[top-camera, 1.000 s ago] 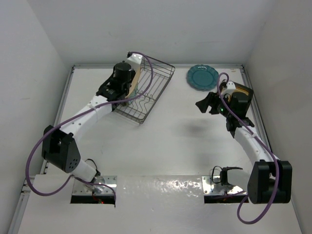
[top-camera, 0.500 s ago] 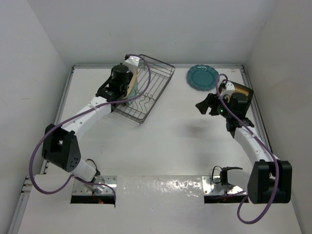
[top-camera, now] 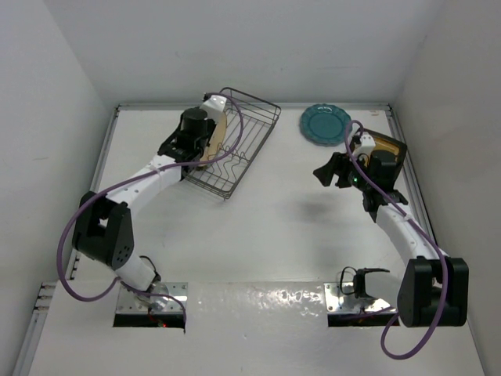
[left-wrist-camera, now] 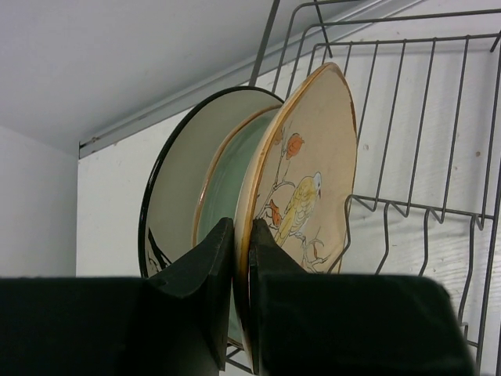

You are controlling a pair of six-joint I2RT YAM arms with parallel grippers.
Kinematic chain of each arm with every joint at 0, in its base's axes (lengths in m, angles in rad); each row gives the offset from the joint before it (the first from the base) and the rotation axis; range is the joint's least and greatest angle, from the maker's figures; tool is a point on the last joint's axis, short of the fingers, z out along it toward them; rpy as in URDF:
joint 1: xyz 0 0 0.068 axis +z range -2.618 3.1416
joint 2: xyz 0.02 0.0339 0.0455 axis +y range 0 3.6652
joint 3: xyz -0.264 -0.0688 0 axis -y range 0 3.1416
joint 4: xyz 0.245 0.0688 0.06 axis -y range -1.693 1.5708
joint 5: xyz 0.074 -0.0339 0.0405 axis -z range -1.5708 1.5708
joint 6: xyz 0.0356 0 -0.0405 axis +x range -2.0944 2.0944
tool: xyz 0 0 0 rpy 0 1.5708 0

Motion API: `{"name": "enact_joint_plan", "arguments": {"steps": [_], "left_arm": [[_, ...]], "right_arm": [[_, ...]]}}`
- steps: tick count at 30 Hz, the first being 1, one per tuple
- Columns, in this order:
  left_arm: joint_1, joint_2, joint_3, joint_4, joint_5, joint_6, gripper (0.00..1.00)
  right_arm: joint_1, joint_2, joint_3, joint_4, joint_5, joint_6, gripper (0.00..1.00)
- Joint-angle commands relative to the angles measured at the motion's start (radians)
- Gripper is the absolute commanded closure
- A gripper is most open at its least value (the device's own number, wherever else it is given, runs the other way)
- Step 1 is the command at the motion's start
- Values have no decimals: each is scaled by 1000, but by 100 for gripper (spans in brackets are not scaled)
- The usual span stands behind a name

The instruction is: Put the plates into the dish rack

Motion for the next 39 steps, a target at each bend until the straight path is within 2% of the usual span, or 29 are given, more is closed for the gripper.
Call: {"name": "enact_joint_plan", "arguments": {"steps": [1, 8, 12, 18, 20, 21, 22, 24, 25, 26, 29, 30, 31, 32, 33, 36, 39], "left_arm": [[17, -24, 20, 158, -15, 32, 100], [21, 17, -38, 167, -3, -2, 100], [23, 6, -113, 237, 43, -28, 100], [23, 20, -78, 199, 40, -57, 100], [25, 26, -63, 186, 45, -67, 86], [23, 28, -46, 169, 46, -67, 76], [23, 29, -33, 158, 43, -70, 56], [24, 31, 23, 104, 31, -91, 40], [23, 26, 43, 88, 31, -97, 27], [23, 11, 60, 66, 30, -114, 21], [21, -4, 153, 3, 40, -149, 14], [21, -3, 215, -73, 63, -155, 13], [21, -3, 244, -104, 79, -165, 3], [21, -1, 297, -164, 112, -169, 3], [21, -1, 321, -195, 135, -172, 3], [17, -3, 399, -323, 244, -177, 0], [12, -44, 373, -353, 324, -156, 0]], "right_arm": [[2, 1, 4, 24, -23, -16, 22], [2, 1, -2, 15, -24, -26, 22], [2, 2, 3, 7, -24, -28, 22], [2, 10, 9, 7, -18, -11, 22], [2, 21, 13, 1, 17, 17, 20], [0, 25, 16, -8, 32, 35, 20], [0, 30, 19, -13, 51, 46, 20], [0, 44, 20, -25, 134, 91, 18], [-4, 48, 6, -19, 172, 113, 16], [-12, 59, -5, -5, 215, 131, 15], [-92, 133, -52, 76, 214, 262, 15], [-125, 174, -72, 152, 168, 368, 16], [-196, 189, -120, 201, 157, 426, 16], [-230, 206, -146, 319, 155, 476, 17], [-286, 232, -196, 376, 190, 557, 20], [-327, 265, -244, 489, 275, 607, 23], [-330, 298, -304, 570, 411, 642, 23]]}}
